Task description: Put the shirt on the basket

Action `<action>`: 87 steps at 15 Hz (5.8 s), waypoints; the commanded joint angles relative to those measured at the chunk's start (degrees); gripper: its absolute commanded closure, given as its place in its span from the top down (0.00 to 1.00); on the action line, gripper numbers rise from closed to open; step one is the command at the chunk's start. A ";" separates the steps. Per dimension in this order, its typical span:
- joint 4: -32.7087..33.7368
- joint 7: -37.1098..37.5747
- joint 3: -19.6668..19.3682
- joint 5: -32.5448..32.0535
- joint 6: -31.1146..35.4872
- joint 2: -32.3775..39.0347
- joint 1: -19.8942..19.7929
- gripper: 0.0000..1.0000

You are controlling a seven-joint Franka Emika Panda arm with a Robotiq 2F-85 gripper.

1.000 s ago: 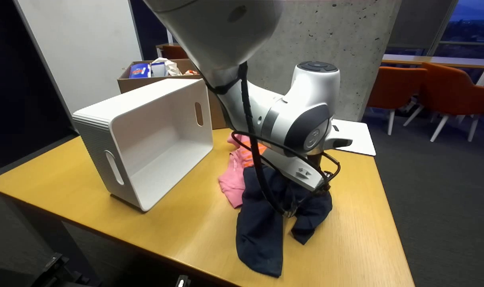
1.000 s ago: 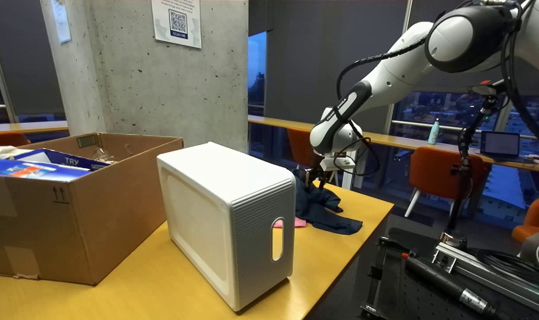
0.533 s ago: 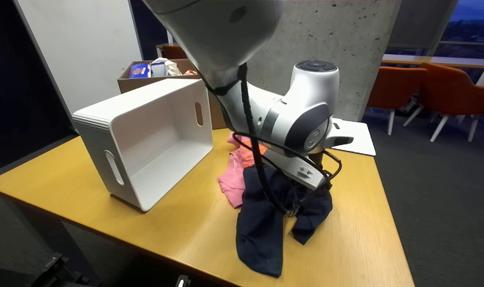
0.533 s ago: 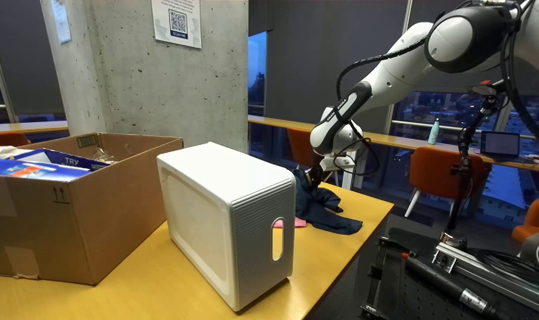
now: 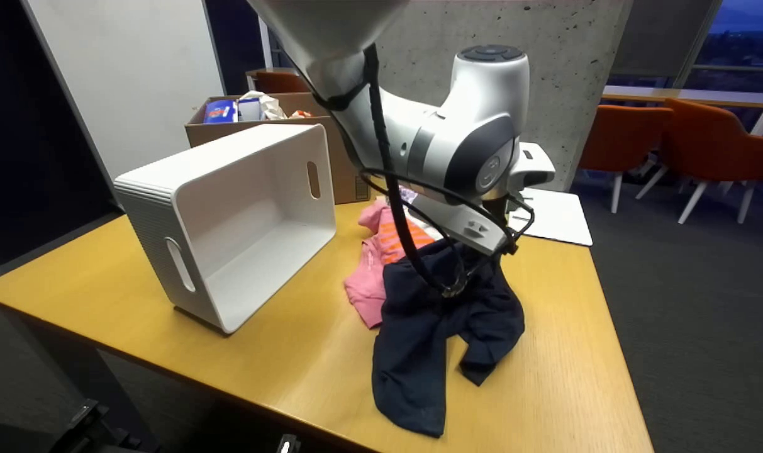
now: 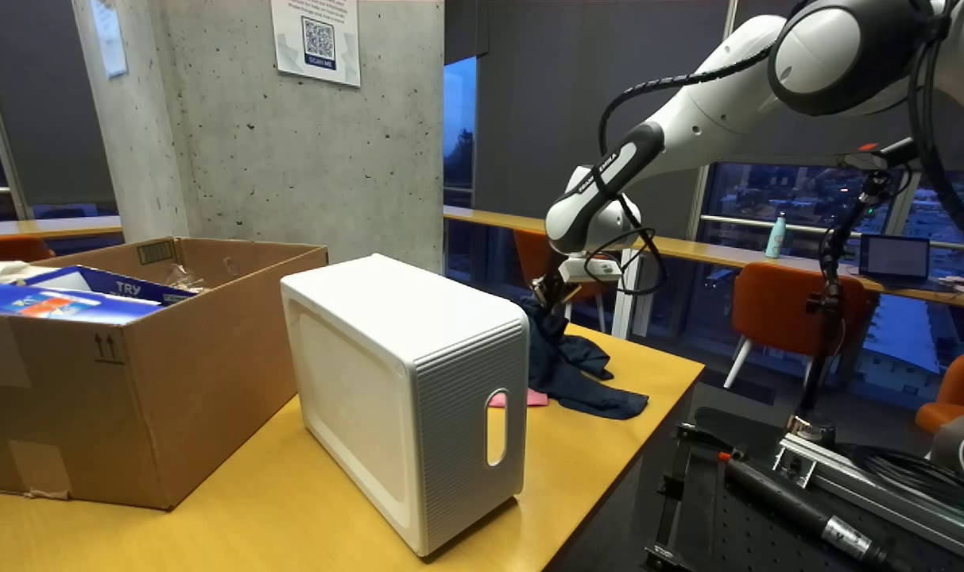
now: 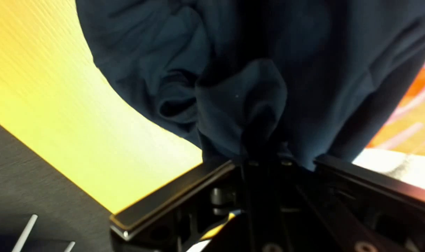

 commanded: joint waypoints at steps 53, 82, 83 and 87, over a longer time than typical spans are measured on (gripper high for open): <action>1.76 11.09 6.36 25.56 -40.28 -30.18 8.91 0.01; -0.32 1.48 12.15 30.10 -15.42 -35.09 17.54 0.01; -0.34 -0.49 12.46 32.50 -16.18 -34.82 17.32 0.01; -0.60 -5.88 12.65 39.54 -18.76 -32.94 17.15 0.01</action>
